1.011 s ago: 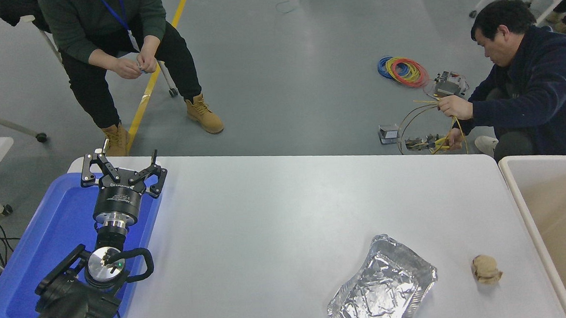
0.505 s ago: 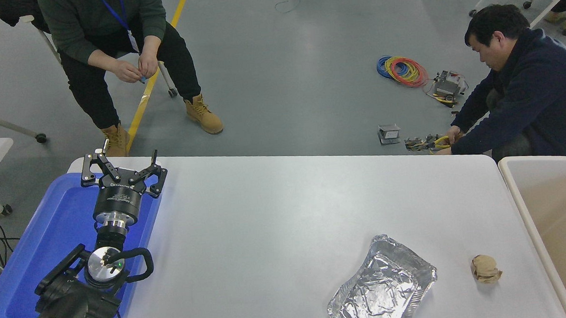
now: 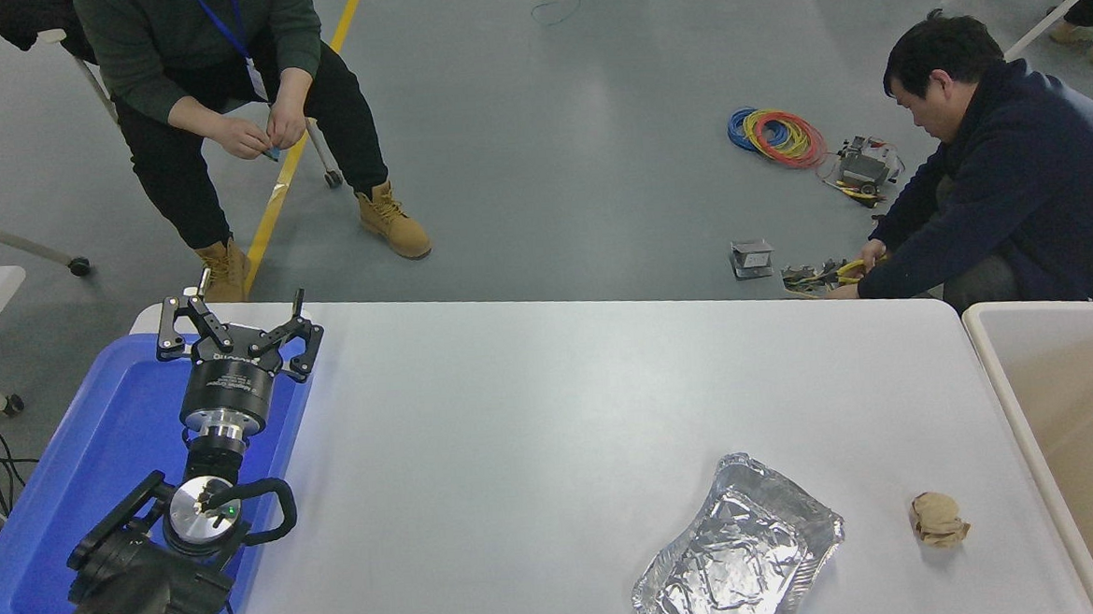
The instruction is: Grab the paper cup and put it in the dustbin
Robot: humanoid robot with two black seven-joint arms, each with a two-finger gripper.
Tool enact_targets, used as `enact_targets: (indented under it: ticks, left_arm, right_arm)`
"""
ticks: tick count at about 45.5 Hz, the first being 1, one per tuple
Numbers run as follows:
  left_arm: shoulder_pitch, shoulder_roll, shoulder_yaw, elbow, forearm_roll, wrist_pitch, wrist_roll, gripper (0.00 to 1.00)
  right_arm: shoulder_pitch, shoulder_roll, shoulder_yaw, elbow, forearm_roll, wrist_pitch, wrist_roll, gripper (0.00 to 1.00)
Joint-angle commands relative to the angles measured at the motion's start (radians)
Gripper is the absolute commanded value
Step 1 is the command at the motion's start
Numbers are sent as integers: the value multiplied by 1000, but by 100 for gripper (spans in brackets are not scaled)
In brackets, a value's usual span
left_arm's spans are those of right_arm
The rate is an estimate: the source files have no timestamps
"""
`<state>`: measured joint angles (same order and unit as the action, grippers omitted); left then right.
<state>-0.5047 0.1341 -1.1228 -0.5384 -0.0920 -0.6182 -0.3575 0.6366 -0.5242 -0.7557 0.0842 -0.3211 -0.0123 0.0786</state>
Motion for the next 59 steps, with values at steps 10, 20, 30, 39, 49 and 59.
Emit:
enact_targets:
  ticks: [10, 20, 30, 39, 49, 59]
  left_arm:
    - [0, -1, 0, 0, 0, 0, 0, 100]
    - [0, -1, 0, 0, 0, 0, 0, 100]
    - [0, -1, 0, 0, 0, 0, 0, 100]
    - [0, -1, 0, 0, 0, 0, 0, 100]
    - [0, 1, 0, 0, 0, 0, 2, 100]
    - [0, 1, 0, 0, 0, 0, 2, 100]
  right_arm:
    - [133, -3, -19, 25, -3, 2, 0, 100]
    - [380, -42, -164, 160, -10, 3, 0, 100]
    - [661, -30, -367, 336, -4, 5, 1, 100]
    - [900, 6, -372, 490, -12, 103, -2, 100]
    - [1090, 85, -410, 571, -16, 288, -7, 100]
    - [1321, 125, -481, 838, -16, 365, -5, 100]
